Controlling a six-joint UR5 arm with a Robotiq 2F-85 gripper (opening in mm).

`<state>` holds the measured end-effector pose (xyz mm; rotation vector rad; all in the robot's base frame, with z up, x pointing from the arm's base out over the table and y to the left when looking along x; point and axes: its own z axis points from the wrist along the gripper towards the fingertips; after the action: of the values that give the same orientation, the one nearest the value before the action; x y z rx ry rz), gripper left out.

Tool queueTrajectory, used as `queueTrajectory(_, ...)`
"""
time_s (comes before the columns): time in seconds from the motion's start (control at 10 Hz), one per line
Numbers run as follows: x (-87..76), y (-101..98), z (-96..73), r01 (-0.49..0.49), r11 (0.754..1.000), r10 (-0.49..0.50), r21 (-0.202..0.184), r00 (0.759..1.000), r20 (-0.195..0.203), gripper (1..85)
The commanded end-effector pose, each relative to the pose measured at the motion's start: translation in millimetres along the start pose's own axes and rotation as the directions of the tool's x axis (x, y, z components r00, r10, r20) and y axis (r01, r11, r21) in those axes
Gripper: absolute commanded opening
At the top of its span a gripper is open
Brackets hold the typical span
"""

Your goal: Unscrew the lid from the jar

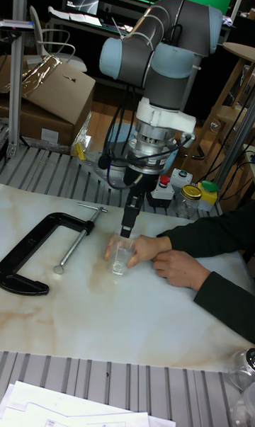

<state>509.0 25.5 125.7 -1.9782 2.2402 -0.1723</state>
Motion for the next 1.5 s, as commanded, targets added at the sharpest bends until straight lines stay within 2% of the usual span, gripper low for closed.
queueTrajectory(0.0, -1.0, -4.2, 0.8, 0.189, 0.982, -0.190, 0.030, 0.982, 0.023, 1.0)
queueTrajectory(0.2, 0.8, 1.4, 3.0, 0.302, 0.952, -0.304, 0.038, 0.951, 0.049, 1.0)
queueTrajectory(0.4, 12.6, -3.3, -9.2, 0.385, 0.921, -0.385, 0.055, 0.923, -0.013, 1.0)
queueTrajectory(0.5, 9.2, -0.4, -16.1, 0.386, 0.921, -0.386, 0.056, 0.922, -0.004, 2.3)
queueTrajectory(0.6, 4.9, -2.8, -15.9, 0.403, 0.913, -0.404, 0.071, 0.915, 0.007, 8.3)
queueTrajectory(0.7, 7.1, -3.1, -14.8, 0.421, 0.905, -0.422, 0.065, 0.907, -0.003, 35.7)
queueTrajectory(0.9, 12.5, -3.2, -13.2, 0.455, 0.889, -0.455, 0.048, 0.890, -0.025, 59.0)
queueTrajectory(1.0, 13.2, -4.0, -12.8, 0.461, 0.886, -0.461, 0.048, 0.887, -0.029, 67.3)
queueTrajectory(1.2, 15.7, -4.4, -11.0, 0.471, 0.881, -0.471, 0.035, 0.882, -0.011, 75.7)
queueTrajectory(1.3, 14.6, -0.5, -11.7, 0.437, 0.899, -0.438, 0.023, 0.899, 0.008, 76.0)
queueTrajectory(1.4, 7.7, 6.3, -12.3, 0.362, 0.932, -0.362, 0.008, 0.931, 0.047, 76.7)
